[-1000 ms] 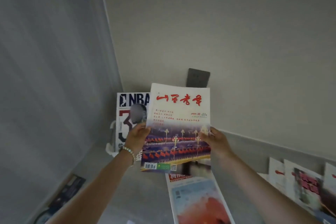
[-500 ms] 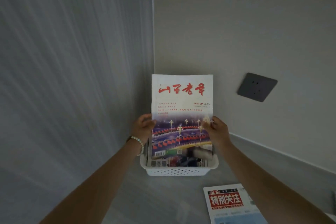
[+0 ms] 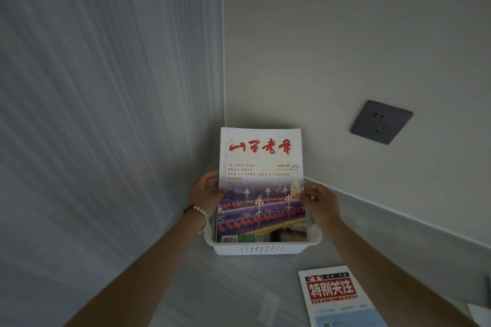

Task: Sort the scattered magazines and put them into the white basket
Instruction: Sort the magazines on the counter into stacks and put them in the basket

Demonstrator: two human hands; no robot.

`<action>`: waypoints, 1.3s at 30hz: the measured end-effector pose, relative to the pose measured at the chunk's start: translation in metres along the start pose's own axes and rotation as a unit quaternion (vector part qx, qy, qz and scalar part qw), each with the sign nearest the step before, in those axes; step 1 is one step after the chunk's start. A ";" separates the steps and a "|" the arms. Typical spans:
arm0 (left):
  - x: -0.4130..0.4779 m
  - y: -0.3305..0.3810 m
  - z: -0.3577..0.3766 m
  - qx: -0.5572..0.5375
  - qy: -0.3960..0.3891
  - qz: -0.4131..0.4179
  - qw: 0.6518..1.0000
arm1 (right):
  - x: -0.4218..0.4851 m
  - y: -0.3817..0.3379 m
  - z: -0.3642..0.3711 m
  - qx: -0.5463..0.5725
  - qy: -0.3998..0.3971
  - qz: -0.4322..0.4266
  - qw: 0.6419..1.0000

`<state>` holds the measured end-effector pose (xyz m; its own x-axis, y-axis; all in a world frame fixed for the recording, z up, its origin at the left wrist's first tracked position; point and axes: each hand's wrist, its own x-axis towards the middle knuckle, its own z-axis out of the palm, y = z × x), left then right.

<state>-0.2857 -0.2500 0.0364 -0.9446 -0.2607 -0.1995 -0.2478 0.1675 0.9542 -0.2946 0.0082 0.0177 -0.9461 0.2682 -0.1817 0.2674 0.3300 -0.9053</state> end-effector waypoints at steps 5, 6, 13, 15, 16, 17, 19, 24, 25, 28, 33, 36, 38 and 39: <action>-0.009 0.011 0.008 0.008 0.031 0.044 0.999 | -0.007 -0.004 -0.018 0.064 -0.008 0.034 0.997; -0.013 0.014 0.011 0.008 0.025 0.049 0.998 | -0.009 -0.004 -0.025 0.075 -0.019 0.042 0.996; -0.053 0.038 0.076 0.068 -0.113 0.084 0.988 | -0.040 0.019 -0.116 0.102 -0.020 0.054 0.993; -0.071 0.046 0.109 0.075 -0.155 0.080 0.982 | -0.050 0.034 -0.157 0.109 -0.002 0.066 0.992; -0.081 0.051 0.127 0.074 -0.175 0.074 0.979 | -0.056 0.043 -0.179 0.116 0.011 0.073 0.991; -0.091 0.055 0.147 0.071 -0.193 0.068 0.976 | -0.062 0.053 -0.202 0.124 0.024 0.080 0.989; -0.115 0.060 0.188 0.072 -0.220 0.058 0.971 | -0.076 0.075 -0.251 0.128 0.041 0.096 0.986; -0.185 0.068 0.302 0.133 -0.274 0.064 0.950 | -0.115 0.138 -0.382 0.095 0.057 0.134 0.985; -0.200 0.069 0.328 0.140 -0.285 0.067 0.946 | -0.124 0.151 -0.409 0.089 0.067 0.137 0.984; -0.248 0.071 0.405 0.167 -0.326 0.065 0.928 | -0.153 0.191 -0.488 0.053 0.098 0.151 0.982; -0.330 0.066 0.525 0.248 -0.411 0.080 0.873 | -0.210 0.259 -0.594 0.007 0.165 0.199 0.966; -0.374 0.055 0.587 0.290 -0.442 0.111 0.841 | -0.243 0.297 -0.634 -0.010 0.188 0.244 0.951; -0.398 0.045 0.621 0.306 -0.470 0.127 0.818 | -0.261 0.322 -0.653 -0.013 0.199 0.274 0.941; -0.408 0.039 0.636 0.328 -0.481 0.135 0.802 | -0.268 0.333 -0.659 -0.015 0.199 0.286 0.937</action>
<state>-0.0463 0.4673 0.0131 -0.6331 0.6708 -0.3862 0.2316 0.6402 0.7324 0.1689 0.6429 0.0177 -0.5055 0.7231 -0.4707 0.7202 0.0532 -0.6917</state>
